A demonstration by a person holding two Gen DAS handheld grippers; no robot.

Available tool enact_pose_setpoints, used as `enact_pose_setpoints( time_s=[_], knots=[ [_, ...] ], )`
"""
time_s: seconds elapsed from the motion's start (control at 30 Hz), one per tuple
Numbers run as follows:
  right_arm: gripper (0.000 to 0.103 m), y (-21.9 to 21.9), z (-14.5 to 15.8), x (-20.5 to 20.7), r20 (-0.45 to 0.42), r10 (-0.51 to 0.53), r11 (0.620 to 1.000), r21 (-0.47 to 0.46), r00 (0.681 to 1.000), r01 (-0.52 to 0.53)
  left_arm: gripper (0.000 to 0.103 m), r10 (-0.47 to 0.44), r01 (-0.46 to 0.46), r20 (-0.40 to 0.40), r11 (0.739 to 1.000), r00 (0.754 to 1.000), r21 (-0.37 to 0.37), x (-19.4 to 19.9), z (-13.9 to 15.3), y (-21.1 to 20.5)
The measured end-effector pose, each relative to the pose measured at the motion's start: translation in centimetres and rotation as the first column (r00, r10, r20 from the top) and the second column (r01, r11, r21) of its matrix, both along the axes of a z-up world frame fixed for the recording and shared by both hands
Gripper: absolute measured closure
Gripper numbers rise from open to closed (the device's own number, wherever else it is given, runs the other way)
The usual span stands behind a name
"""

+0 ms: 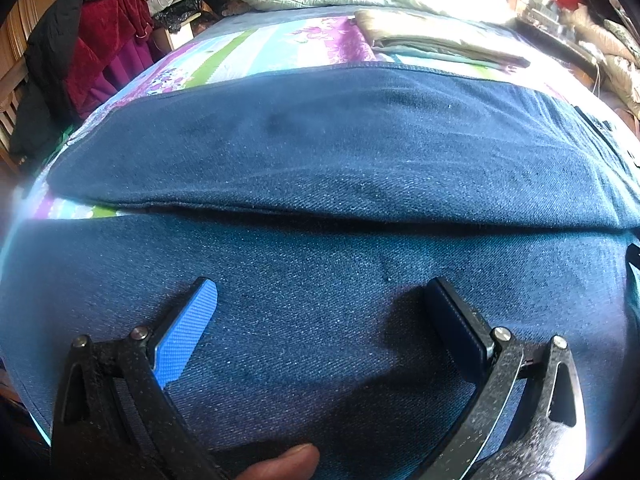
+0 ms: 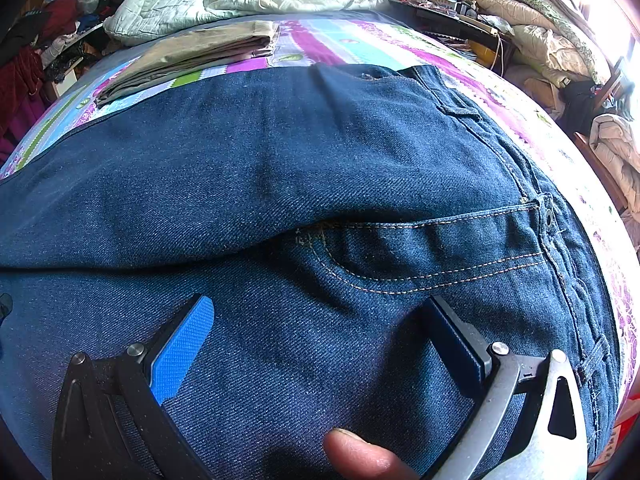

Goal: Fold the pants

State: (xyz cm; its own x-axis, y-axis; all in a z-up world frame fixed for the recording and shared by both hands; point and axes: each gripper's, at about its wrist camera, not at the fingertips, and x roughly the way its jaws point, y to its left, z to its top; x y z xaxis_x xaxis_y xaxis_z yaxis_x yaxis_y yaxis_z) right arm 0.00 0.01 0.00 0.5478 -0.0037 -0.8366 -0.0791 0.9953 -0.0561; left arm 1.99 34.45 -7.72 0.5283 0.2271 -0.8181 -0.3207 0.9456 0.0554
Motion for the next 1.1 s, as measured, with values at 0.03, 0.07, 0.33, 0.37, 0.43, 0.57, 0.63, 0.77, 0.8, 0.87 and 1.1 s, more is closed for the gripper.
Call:
enact_pose_setpoints(
  time_s=[0.03,0.07,0.33,0.37,0.43,0.57,0.63,0.77,0.8,0.87,1.1],
  knots=[
    [0.000,-0.01,0.00,0.00,0.000,0.000,1.000,0.000,1.000,0.000,0.000,0.000,0.000,0.000,1.000,1.000,-0.002,0.02,-0.01,0.02],
    [0.000,0.00,0.00,0.00,0.000,0.000,1.000,0.000,1.000,0.000,0.000,0.001,-0.001,0.000,1.000,1.000,-0.006,0.04,-0.03,0.11],
    [0.000,-0.02,-0.01,0.00,0.000,0.000,1.000,-0.001,1.000,0.000,0.000,0.007,-0.007,0.000,0.999,1.000,-0.045,-0.02,-0.16,0.58],
    [0.000,-0.04,-0.01,0.00,0.000,0.000,1.000,-0.001,1.000,0.000,0.000,0.008,-0.008,-0.001,0.999,1.000,-0.045,-0.04,-0.16,0.59],
    [0.000,-0.04,-0.01,-0.01,0.000,0.000,1.000,-0.001,1.000,0.000,0.000,0.007,-0.007,-0.002,0.999,1.000,-0.043,-0.06,-0.17,0.54],
    [0.000,0.07,0.07,0.02,0.000,0.000,1.000,0.002,1.000,0.000,0.000,0.010,-0.010,0.000,0.999,1.000,-0.045,-0.12,-0.15,0.54],
    [0.000,0.04,0.08,0.03,0.001,0.000,1.000,0.004,1.000,0.000,0.000,0.011,-0.011,0.001,0.999,1.000,-0.049,-0.17,-0.18,0.57],
    [0.000,-0.18,0.07,-0.21,0.004,0.000,1.000,0.006,1.000,0.000,0.000,0.011,-0.010,0.012,0.997,1.000,-0.073,-0.37,-0.31,0.86],
    [0.000,-0.21,0.08,-0.23,0.006,-0.001,1.000,0.005,1.000,0.001,0.000,0.012,-0.010,0.015,0.997,1.000,-0.078,-0.40,-0.37,0.92],
    [0.000,-0.29,0.02,-0.20,0.006,-0.001,1.000,0.007,1.000,0.001,0.000,0.012,-0.011,0.011,0.998,1.000,-0.069,-0.26,-0.52,0.78],
    [0.000,0.03,-0.09,-0.02,0.002,-0.001,1.000,-0.004,1.000,0.001,0.000,0.013,-0.014,-0.008,0.999,1.000,-0.031,0.16,-0.58,0.39]
  ],
)
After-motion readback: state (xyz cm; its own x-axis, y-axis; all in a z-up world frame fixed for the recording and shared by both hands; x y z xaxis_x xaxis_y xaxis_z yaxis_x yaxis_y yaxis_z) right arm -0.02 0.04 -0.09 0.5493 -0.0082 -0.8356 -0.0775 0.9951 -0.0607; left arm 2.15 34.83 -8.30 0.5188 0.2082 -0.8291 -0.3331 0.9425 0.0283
